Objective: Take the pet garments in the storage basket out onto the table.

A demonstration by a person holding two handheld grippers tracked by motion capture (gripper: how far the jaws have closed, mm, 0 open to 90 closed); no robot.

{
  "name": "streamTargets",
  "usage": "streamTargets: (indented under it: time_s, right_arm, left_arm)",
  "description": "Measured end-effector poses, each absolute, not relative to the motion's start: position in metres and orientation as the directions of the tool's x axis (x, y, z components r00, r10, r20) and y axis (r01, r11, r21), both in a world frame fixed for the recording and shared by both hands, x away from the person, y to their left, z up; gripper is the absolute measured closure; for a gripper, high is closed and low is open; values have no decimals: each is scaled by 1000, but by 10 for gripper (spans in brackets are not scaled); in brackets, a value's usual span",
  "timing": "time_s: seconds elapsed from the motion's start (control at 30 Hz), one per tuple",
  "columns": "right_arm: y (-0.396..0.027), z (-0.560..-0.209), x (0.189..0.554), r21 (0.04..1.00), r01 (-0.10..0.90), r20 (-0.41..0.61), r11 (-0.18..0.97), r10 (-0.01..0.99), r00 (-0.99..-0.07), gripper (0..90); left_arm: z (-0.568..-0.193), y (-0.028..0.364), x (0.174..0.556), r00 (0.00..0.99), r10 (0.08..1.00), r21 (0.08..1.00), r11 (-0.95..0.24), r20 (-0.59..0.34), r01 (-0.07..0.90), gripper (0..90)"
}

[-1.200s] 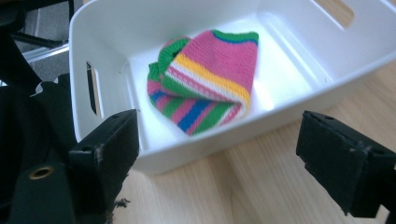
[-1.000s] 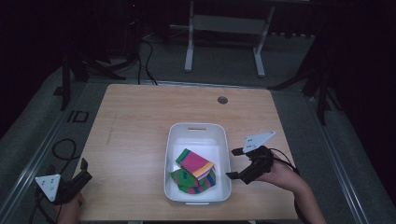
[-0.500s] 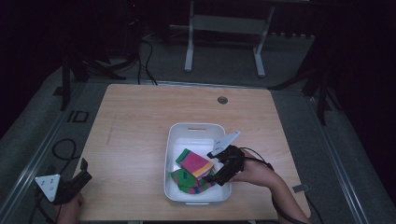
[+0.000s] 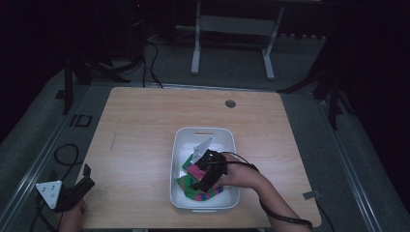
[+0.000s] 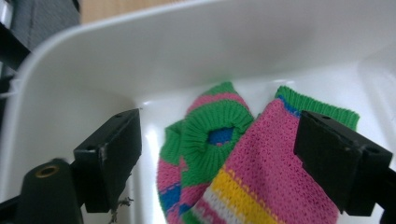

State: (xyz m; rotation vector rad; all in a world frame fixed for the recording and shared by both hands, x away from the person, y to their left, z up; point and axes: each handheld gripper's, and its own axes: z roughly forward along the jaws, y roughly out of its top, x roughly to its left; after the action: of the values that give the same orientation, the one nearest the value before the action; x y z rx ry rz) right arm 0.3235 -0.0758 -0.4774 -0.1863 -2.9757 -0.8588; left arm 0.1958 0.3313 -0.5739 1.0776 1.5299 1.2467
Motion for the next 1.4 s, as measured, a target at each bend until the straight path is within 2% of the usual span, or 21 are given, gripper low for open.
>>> streamTargets:
  time_s: [0.23, 0.3, 0.6, 0.67, 0.7, 0.77, 0.8, 0.87, 0.93, 1.07, 1.2, 1.4]
  right_arm:
    - [-61, -504, 330, 420, 159, 67, 893, 145, -987, 150]
    - [-57, -508, 330, 388, 160, 33, 907, 160, -987, 149]
    - [-47, -527, 328, 249, 140, 5, 958, 144, -990, 140]
    - [-46, -528, 326, 236, 102, -26, 966, 111, -993, 188]
    - [-46, -527, 326, 236, 96, -27, 967, 105, -994, 237]
    - [-46, -524, 324, 247, 74, -33, 966, 85, -996, 423]
    - [-46, -523, 322, 250, 61, -38, 966, 73, -997, 477]
    - [-46, -522, 319, 256, 27, -53, 966, 42, -998, 565]
    - [-46, -522, 314, 261, -7, -74, 965, 13, -997, 614]
    - [-49, -518, 314, 276, -11, -73, 961, 10, -997, 648]
    - [-59, -505, 321, 330, 29, -84, 944, 60, -995, 655]
    - [-72, -459, 326, 434, 43, -125, 900, 107, -986, 658]
  left_arm:
    - [-574, 331, 196, -252, 963, 987, 127, -98, 100, 19]
    - [-574, 331, 196, -251, 963, 987, 127, -98, 101, 18]
    - [-574, 331, 196, -252, 963, 987, 125, -97, 100, 18]
    - [-574, 331, 196, -252, 963, 987, 124, -96, 98, 19]
    - [-574, 331, 196, -252, 963, 987, 125, -97, 97, 19]
    - [-574, 331, 196, -252, 963, 987, 124, -96, 100, 19]
    - [-574, 331, 196, -253, 963, 987, 124, -95, 102, 19]
    - [-574, 330, 196, -253, 963, 987, 123, -94, 101, 19]
    - [-574, 331, 196, -254, 963, 987, 123, -94, 100, 19]
    - [-574, 331, 196, -254, 962, 987, 123, -95, 99, 19]
    - [-574, 331, 196, -254, 962, 987, 126, -96, 101, 19]
    - [-574, 331, 196, -255, 962, 987, 124, -96, 99, 19]
